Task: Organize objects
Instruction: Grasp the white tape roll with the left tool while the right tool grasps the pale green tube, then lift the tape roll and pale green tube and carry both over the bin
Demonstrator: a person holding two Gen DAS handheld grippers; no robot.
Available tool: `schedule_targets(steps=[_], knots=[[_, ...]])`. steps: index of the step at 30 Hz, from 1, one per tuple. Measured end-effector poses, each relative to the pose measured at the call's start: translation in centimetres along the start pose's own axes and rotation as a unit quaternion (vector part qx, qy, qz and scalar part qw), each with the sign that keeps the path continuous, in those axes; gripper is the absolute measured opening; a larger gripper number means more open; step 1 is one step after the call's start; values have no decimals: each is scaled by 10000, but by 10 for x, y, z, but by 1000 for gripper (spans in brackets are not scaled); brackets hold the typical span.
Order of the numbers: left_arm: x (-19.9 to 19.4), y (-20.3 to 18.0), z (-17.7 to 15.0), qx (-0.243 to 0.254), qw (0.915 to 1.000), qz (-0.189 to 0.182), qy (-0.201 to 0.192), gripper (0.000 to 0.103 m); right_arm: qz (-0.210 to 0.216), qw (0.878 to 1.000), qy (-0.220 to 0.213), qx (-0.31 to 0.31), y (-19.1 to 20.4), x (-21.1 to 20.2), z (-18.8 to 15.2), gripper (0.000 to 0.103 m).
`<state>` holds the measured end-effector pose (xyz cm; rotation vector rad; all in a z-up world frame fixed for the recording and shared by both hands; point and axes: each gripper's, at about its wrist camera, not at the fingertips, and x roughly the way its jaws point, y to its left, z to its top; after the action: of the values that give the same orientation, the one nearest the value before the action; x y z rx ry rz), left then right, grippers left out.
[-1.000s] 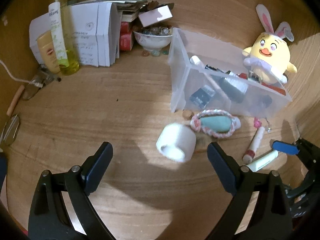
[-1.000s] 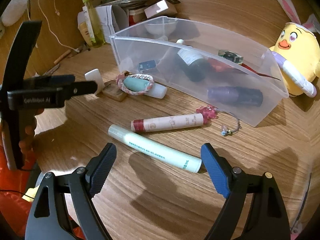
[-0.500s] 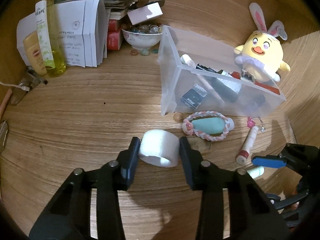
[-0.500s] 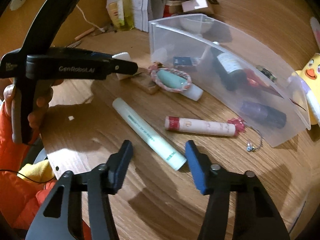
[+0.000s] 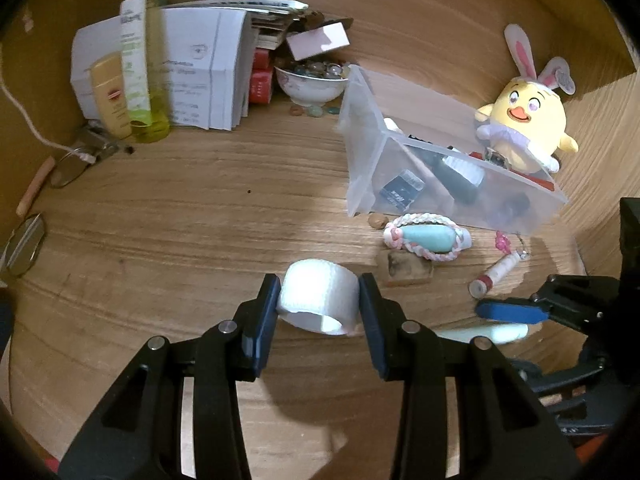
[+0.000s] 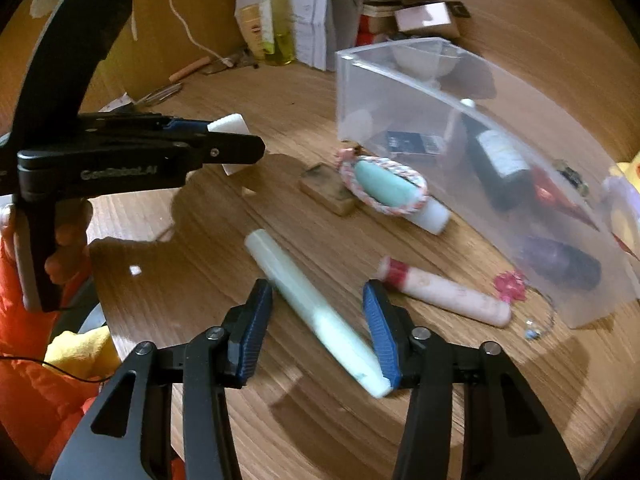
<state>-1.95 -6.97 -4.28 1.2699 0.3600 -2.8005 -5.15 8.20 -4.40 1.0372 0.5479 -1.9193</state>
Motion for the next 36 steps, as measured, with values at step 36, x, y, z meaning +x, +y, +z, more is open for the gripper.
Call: schedule_targets(steps=[36], knots=[[-44, -65, 47, 335, 9950, -236, -909, 40, -502, 9752, -1865, 1082, -67, -107, 10, 14]])
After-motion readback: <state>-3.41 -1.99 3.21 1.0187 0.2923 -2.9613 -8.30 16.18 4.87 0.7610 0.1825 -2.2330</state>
